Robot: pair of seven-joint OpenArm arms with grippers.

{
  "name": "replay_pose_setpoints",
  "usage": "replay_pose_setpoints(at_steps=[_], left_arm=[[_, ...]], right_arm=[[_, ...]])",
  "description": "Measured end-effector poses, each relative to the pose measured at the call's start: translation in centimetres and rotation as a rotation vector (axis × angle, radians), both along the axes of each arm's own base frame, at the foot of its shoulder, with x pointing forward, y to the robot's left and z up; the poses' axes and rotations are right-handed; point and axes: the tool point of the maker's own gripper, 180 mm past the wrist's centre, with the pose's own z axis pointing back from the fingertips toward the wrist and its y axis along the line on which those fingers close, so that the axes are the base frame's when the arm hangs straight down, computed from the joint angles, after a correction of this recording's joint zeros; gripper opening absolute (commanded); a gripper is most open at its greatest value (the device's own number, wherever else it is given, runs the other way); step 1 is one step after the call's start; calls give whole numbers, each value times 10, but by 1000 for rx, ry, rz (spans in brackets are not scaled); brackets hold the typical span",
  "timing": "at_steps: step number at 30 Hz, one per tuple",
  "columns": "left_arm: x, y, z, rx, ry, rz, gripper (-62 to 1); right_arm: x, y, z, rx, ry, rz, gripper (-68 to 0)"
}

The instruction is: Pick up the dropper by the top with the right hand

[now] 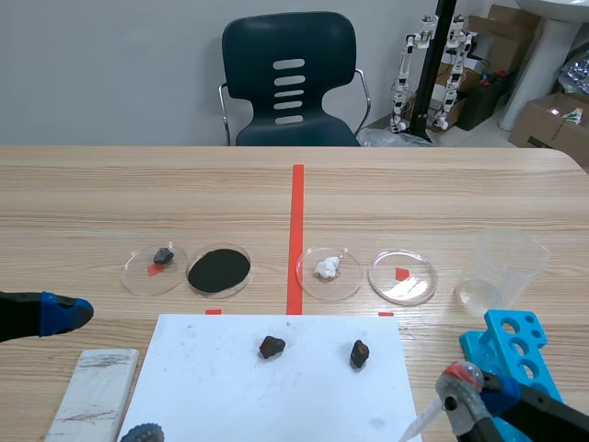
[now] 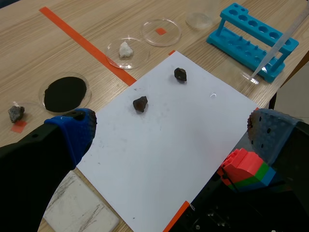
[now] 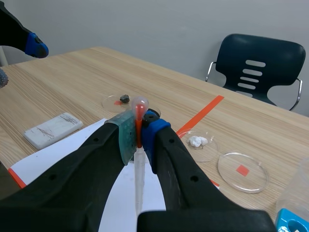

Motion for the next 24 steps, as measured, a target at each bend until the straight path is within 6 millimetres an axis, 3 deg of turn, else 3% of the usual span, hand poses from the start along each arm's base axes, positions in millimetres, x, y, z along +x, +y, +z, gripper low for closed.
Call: replay_pose_setpoints(at_steps=[24], left_arm=[[0,0,0,0,0,0,14]], right_arm=[[0,0,-4,-14,18,-2,-665]])
